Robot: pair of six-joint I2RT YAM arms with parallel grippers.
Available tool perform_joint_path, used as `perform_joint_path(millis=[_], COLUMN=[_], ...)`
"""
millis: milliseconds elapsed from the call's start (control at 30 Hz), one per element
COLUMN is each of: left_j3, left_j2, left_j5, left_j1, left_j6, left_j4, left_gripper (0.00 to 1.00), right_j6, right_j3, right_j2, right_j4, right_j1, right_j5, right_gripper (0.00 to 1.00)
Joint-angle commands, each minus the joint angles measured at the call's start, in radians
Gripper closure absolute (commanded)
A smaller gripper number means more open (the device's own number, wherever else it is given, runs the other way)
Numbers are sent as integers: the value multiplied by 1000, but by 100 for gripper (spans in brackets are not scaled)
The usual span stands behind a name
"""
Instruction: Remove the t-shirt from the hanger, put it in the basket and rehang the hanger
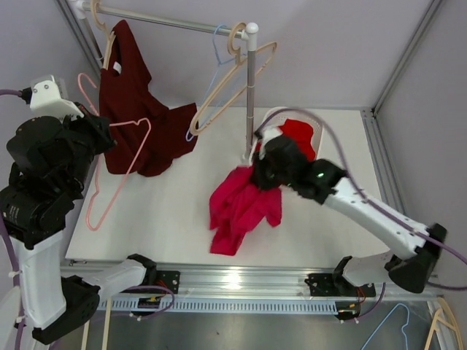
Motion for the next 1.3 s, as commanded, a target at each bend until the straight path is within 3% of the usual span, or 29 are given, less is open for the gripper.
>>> perform_joint_path(millis=[0,233,400,567,700,867,1033,1267], left_j3=[-7,31,113,20,-22,-41,24,71], left_j2=[32,118,219,267,317,368,418,443], left_j5=[76,154,133,122,145,246,361,470], left_j1=[15,24,42,73,90,90,90,90], left_j6=[61,74,97,136,143,135,127,152], left_j4=[85,229,293,459,551,629,657,698], left_gripper=[99,99,99,99,99,99,99,99], right_j6=[-29,-94,-109,-118,-114,-65,-65,-60], right_j3=[153,453,666,808,741,414,449,336], right_j2=[-98,-11,153,271,339,441,702,791], right_j4=[-124,-155,-117,-128,-114,61,-9,56], right_j1=[-159,-448,-526,-612,-650,-687,-698,-693], right_j5=[117,-1,-61,-81,-81,-103,-138,-116], right_gripper=[100,100,100,100,100,100,100,100])
